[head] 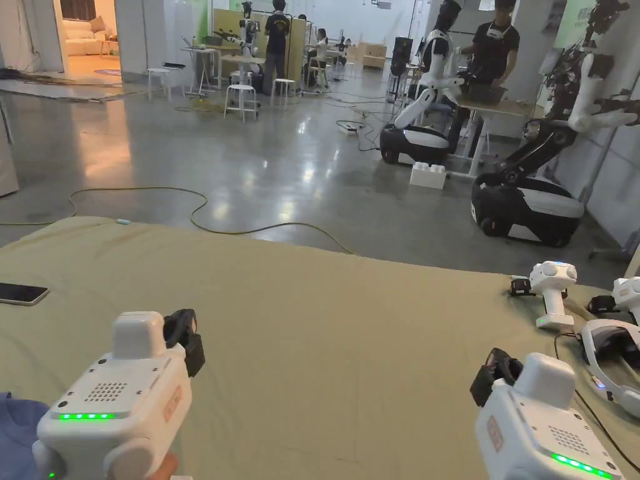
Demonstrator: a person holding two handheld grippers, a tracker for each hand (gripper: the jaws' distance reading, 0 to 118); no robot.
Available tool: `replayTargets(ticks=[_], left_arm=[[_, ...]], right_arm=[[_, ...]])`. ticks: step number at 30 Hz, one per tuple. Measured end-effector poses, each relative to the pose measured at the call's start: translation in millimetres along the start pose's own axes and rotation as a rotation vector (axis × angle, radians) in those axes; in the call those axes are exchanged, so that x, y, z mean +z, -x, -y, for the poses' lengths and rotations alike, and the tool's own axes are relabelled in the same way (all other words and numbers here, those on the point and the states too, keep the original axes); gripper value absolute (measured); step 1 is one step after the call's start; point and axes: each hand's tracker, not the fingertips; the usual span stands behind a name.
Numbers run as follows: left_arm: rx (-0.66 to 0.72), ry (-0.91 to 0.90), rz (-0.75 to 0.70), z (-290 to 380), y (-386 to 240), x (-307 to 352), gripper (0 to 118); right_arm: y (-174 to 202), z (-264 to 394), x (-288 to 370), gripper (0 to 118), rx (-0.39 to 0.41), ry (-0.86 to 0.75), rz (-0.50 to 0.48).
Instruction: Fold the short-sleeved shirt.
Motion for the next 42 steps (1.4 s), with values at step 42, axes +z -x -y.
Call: replayTargets(ticks=[42], left_arm=[[-0.105, -0.002, 0.022, -17, -9, 9, 6]], right_arm=[[25, 1, 9, 0, 0.235, 0.048, 0.055]])
